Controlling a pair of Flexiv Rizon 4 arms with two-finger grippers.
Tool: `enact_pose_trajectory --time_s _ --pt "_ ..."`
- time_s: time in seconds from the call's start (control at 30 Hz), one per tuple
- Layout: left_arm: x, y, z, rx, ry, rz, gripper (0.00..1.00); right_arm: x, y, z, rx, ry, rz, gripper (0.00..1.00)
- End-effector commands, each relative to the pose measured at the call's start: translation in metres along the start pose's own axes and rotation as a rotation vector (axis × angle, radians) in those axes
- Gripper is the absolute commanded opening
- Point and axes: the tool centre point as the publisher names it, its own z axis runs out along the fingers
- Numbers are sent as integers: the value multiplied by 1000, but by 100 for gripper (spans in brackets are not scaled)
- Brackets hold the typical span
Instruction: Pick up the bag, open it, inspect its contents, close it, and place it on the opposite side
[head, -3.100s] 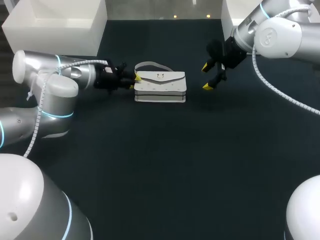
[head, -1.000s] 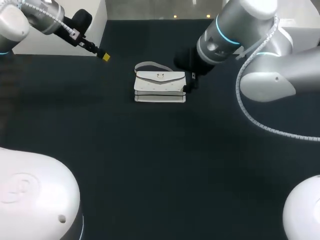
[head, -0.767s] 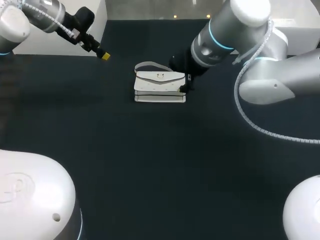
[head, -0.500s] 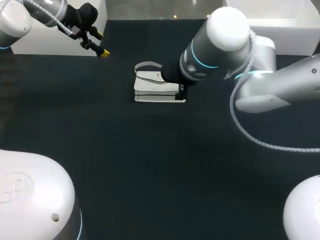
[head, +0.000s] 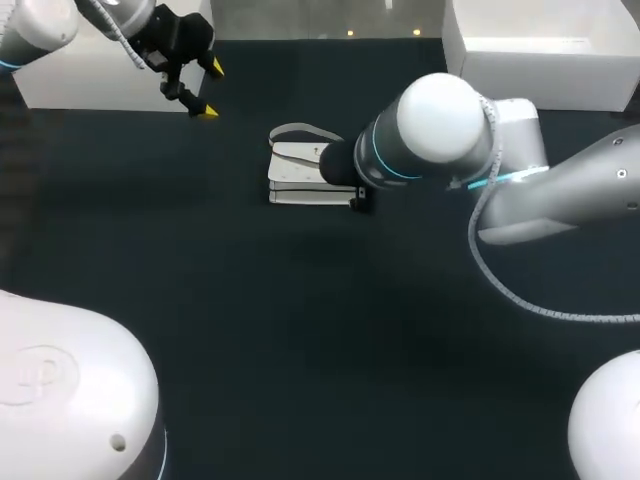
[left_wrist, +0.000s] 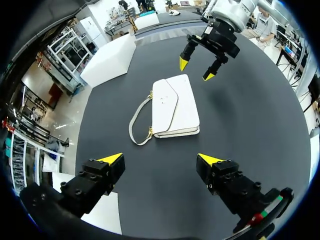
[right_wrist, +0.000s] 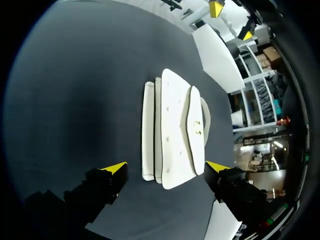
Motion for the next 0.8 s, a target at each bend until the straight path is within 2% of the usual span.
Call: enact_pose_trajectory --time_s 0.03,0.1,0.13,0.2,0.27,0.47,0.63,0.8 --pt "-7 -3 8 24 1 36 100 1 7 12 16 -62 -17 100" --pt "-6 -6 11 55 -12 68 100 1 9 16 26 -64 -29 99" --pt "-7 -7 13 51 -27 74 100 0 10 17 30 -63 -31 88" --pt "-5 -9 15 71 -32 95 100 -1 11 20 30 -63 -34 74" --pt "-3 -11 18 85 -48 125 100 -2 11 23 36 -63 -38 50" --pt "3 -15 25 112 -38 163 100 -4 7 33 46 -56 -31 38" --pt "5 -16 28 112 -13 182 100 -3 2 37 57 -56 -20 24" --pt "7 -18 30 111 -1 193 100 -3 0 39 69 -58 -18 19"
